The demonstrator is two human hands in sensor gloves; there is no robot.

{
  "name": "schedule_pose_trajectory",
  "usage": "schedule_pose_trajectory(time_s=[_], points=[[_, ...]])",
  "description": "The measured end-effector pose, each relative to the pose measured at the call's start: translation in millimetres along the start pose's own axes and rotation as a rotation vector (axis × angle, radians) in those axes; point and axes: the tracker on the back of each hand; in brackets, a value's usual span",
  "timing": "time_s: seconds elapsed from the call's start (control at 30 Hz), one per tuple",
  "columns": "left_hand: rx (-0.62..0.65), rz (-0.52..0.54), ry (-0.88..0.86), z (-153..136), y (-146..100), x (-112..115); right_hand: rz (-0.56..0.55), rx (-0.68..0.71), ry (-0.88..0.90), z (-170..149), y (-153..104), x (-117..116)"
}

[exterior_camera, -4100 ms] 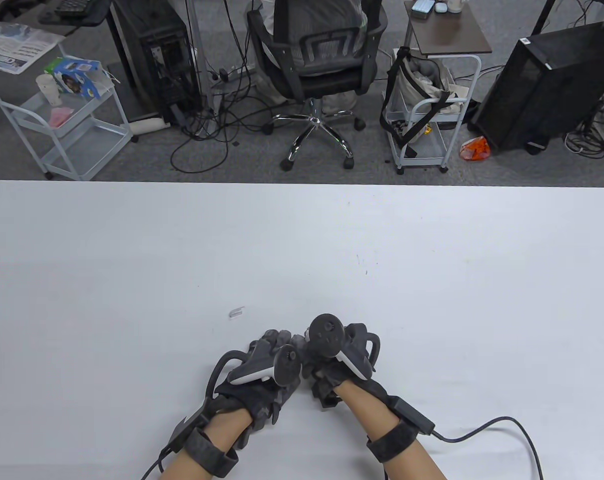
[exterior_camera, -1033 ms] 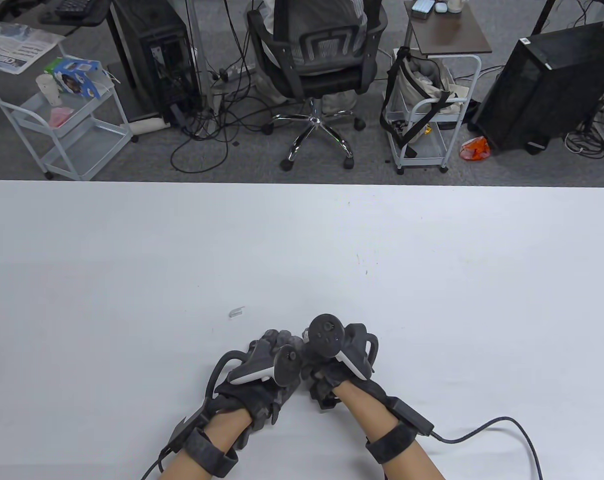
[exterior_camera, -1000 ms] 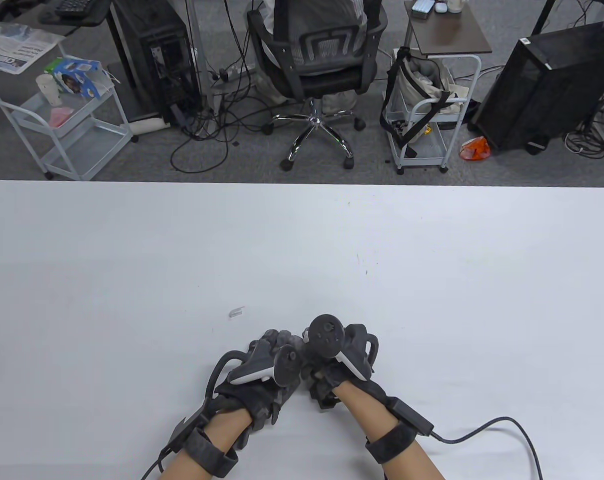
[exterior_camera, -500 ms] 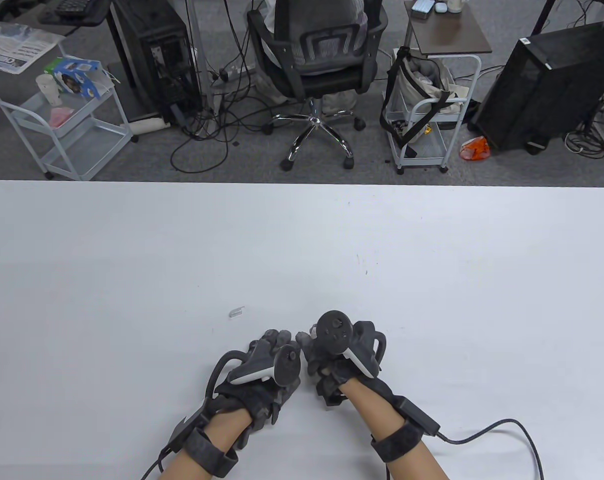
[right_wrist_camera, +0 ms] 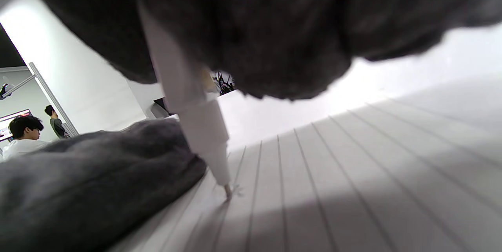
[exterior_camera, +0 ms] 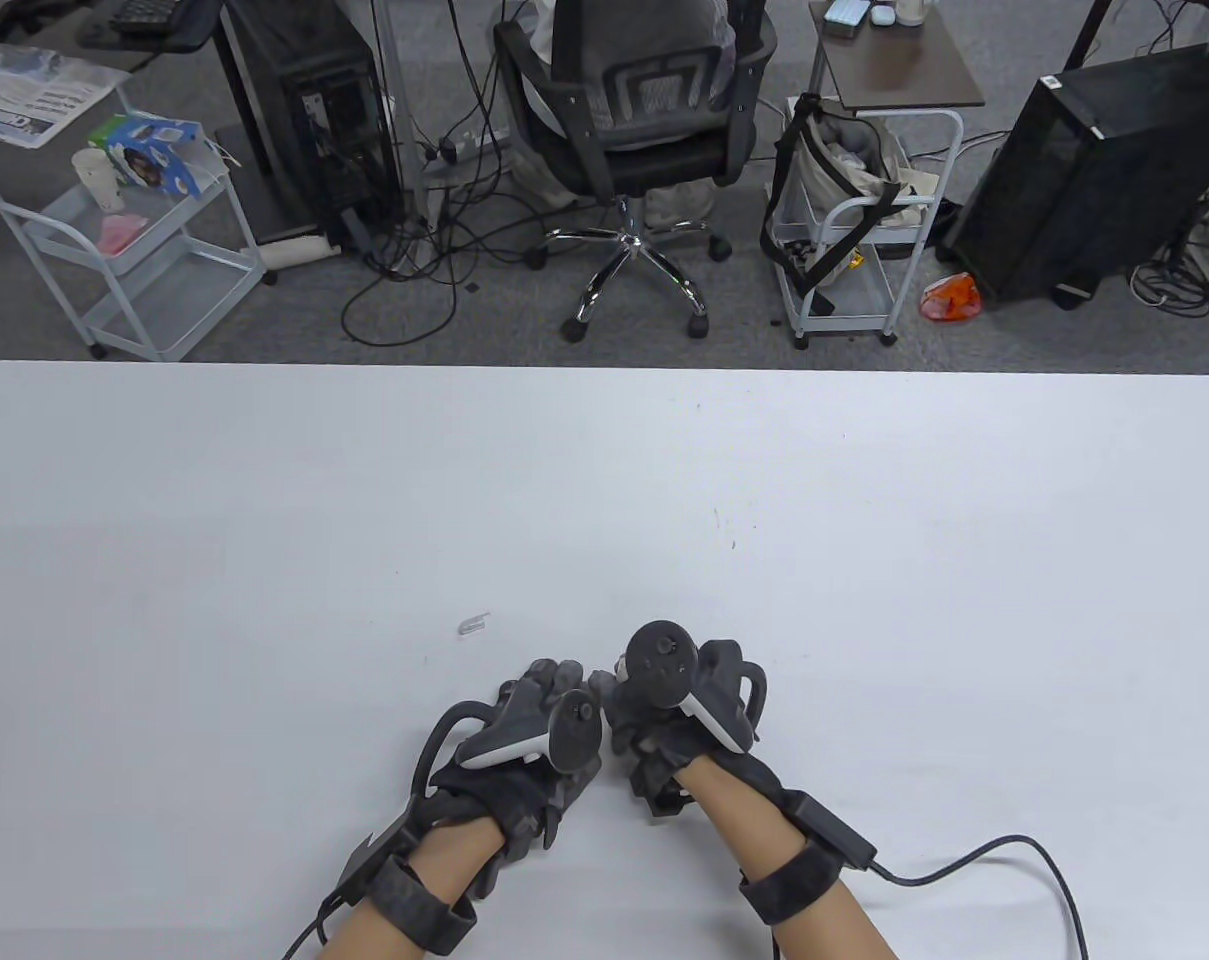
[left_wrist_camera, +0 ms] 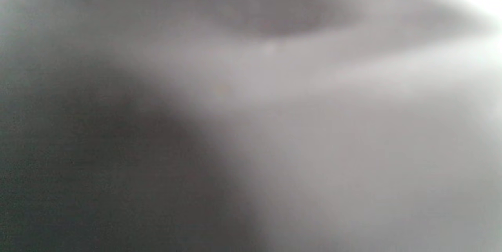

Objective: Squeeze and apply correction pen on text

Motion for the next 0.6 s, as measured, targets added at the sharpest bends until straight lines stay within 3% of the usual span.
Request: schedule_pose_trajectory(time_s=[0.17, 0.33, 0.47, 0.6], points=[[-0.001, 0.000, 0.001, 0.1, 0.1, 0.0, -0.042, -0.004, -0.009, -0.2, -0.9, -0.3], [-0.001, 0.000, 0.001, 0.1, 0.1, 0.0, 0.011, 0.008, 0.005, 0.6, -0.5, -1.2], [-0.001, 0.000, 0.001, 0.1, 0.1, 0.0, -0.042, 0.002, -0.010, 0.3, -1.0, -0.9], [-0.001, 0.000, 0.001, 0.1, 0.1, 0.0, -0.004, 0.009, -0.004, 0.5, 0.0, -0.5]])
Point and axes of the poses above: the tracker on the back of each hand, its own z axis roughly to the thumb side, its own y axis roughly from the wrist to the fingertips, x = y × z, and after that the axes turned 10 degrees about y, right-handed
